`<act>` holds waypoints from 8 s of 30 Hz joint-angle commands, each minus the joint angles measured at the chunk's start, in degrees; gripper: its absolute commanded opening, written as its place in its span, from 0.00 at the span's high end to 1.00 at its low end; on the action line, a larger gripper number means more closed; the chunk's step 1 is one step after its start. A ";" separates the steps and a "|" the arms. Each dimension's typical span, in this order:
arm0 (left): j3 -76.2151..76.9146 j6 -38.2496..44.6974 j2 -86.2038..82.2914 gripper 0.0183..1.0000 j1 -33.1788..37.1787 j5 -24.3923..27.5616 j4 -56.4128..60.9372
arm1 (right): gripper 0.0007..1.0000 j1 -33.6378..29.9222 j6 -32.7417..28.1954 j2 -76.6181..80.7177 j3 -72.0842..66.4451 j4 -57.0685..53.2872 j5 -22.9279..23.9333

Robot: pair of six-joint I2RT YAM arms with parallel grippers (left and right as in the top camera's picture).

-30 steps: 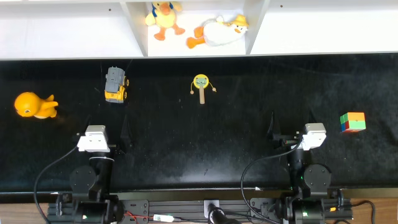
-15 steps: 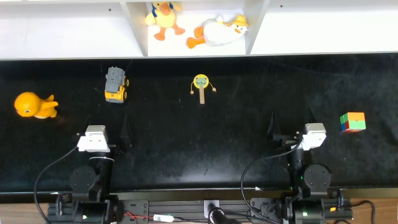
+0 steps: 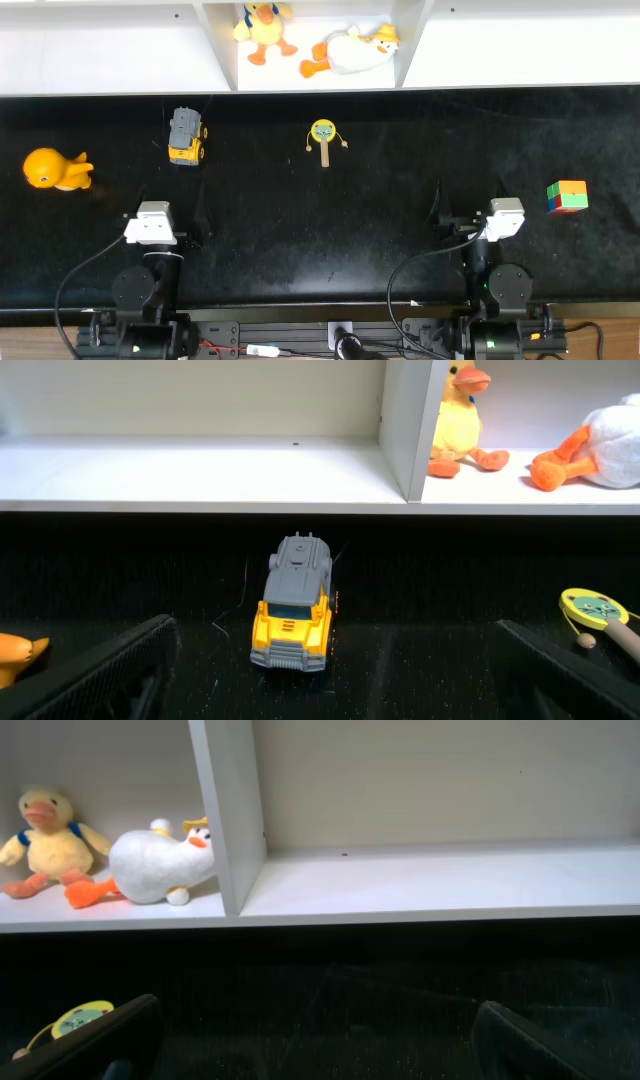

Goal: Store Toys

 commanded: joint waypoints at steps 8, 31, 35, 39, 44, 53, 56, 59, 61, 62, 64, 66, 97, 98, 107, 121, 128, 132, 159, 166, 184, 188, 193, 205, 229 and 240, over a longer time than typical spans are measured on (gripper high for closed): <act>9.90 -2.54 3.78 0.00 0.37 -5.35 -14.14 | 0.01 0.35 0.00 -0.52 -0.79 0.28 0.46; 42.21 34.32 53.79 0.01 52.43 38.38 -28.79 | 0.00 0.35 0.00 -0.52 -0.79 0.28 0.46; 42.32 40.35 53.86 0.00 58.73 37.83 -29.00 | 0.01 0.35 0.00 -0.52 -0.79 0.28 0.46; 42.32 42.56 53.83 0.00 60.83 33.64 -28.37 | 0.00 0.35 0.00 -0.52 -0.79 0.28 0.46; 42.32 42.53 54.99 0.00 62.18 33.16 -27.67 | 0.00 0.35 0.00 -0.52 -0.79 0.26 0.46; 43.98 39.50 69.31 0.00 61.79 34.25 -16.22 | 0.00 0.35 0.00 -0.52 -0.79 0.28 0.46; 46.12 39.50 73.85 0.00 60.81 34.21 -14.23 | 0.00 0.35 0.00 -0.52 -0.79 0.28 0.46; 48.39 39.52 77.59 0.00 59.67 34.16 -13.16 | 0.01 0.35 0.00 -0.52 -0.79 0.28 0.46; 49.57 39.52 79.56 0.00 59.19 34.21 -12.87 | 0.00 0.35 0.00 -0.52 -0.79 0.26 0.46; 49.94 39.50 80.50 0.00 58.99 34.21 -12.37 | 0.00 0.35 0.00 -0.52 -0.79 0.28 0.46; 50.31 39.50 82.27 0.00 58.47 34.23 -10.80 | 0.00 0.35 0.00 -0.52 -0.79 0.28 0.46; 50.47 39.50 83.69 0.00 57.79 34.23 -9.46 | 0.01 0.35 0.00 -0.52 -0.79 0.28 0.46; 51.65 25.18 76.11 0.88 53.22 28.24 -19.76 | 0.00 0.35 0.00 -0.52 -0.79 0.28 0.46; 52.72 23.76 75.93 0.88 52.04 25.66 -21.55 | 0.00 0.35 0.00 -0.52 -0.79 0.28 0.46; 66.31 16.44 76.11 0.88 40.94 14.23 -30.21 | 0.00 0.35 0.00 -0.52 -0.79 0.28 0.46; 69.85 9.97 77.15 0.88 32.92 9.57 -21.18 | 0.00 0.35 0.00 -0.52 -0.79 0.28 0.46; 69.99 8.52 80.81 0.88 31.23 9.60 -15.85 | 0.00 0.35 0.00 -0.52 -0.79 0.28 0.46; 70.01 7.65 83.23 0.87 31.17 9.79 -12.81 | 0.01 0.35 0.00 -0.52 -0.79 0.26 0.46; 74.40 7.72 94.25 0.85 30.10 9.77 -7.32 | 0.00 0.35 0.00 -0.52 -0.79 0.28 0.46; 74.40 7.69 96.41 0.85 29.35 9.79 -5.70 | 0.00 0.35 0.00 -0.52 -0.79 0.28 0.46; 74.40 7.69 99.60 0.71 27.76 9.79 -2.12 | 0.00 0.35 0.00 -0.52 -0.79 0.28 0.46; 74.40 7.69 99.60 0.47 27.76 9.81 -1.68 | 0.00 0.35 0.00 -0.52 -0.79 0.28 0.46; 74.40 7.69 99.58 0.21 27.76 9.81 -1.53 | 0.00 0.35 0.00 -0.52 -0.79 0.28 0.46; 74.40 7.72 99.45 0.00 27.76 9.79 -0.33 | 0.00 0.35 0.00 -0.52 -0.79 0.28 0.46; 59.43 8.70 79.21 0.00 27.50 10.29 -13.38 | 0.01 0.35 0.00 -0.52 -0.79 0.28 0.46; 41.97 0.07 65.83 0.00 15.04 9.75 -16.92 | 0.00 0.35 0.00 -0.52 -0.79 0.28 0.46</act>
